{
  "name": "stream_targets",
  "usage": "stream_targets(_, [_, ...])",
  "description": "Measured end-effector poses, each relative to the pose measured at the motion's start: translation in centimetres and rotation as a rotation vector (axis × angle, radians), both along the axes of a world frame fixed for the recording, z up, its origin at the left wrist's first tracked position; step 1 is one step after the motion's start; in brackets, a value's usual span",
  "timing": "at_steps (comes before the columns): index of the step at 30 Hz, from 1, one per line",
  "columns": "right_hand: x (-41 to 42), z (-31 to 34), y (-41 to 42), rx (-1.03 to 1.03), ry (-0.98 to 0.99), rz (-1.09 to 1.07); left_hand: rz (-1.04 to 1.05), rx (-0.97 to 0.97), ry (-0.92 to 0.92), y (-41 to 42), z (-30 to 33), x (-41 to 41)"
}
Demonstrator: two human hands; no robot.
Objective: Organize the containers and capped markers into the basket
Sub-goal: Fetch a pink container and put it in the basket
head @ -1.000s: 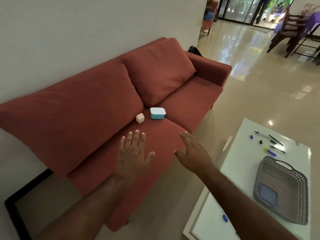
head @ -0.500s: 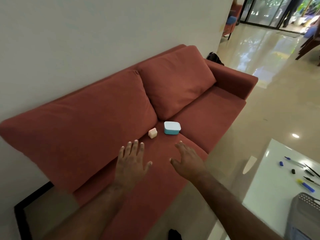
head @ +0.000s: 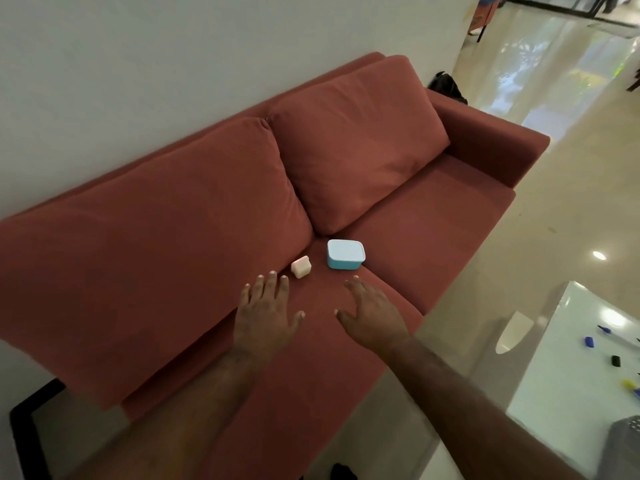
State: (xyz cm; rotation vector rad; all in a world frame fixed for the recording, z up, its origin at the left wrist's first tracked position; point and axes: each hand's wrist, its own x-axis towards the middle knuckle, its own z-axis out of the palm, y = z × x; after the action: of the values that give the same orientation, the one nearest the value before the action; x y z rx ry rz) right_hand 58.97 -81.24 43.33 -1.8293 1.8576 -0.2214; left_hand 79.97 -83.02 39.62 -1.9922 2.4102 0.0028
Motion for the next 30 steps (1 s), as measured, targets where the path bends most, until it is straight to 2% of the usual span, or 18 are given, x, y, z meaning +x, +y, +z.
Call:
stream_targets(18, [1.2, -19.7, -11.7, 0.024, 0.032, 0.007, -0.060, 0.035, 0.007, -17.6, -19.8, -2.3])
stream_targets(30, [0.0, -24.3, -11.6, -0.006, 0.022, -0.069, -0.025, 0.002, 0.042, -21.6, -25.1, -4.1])
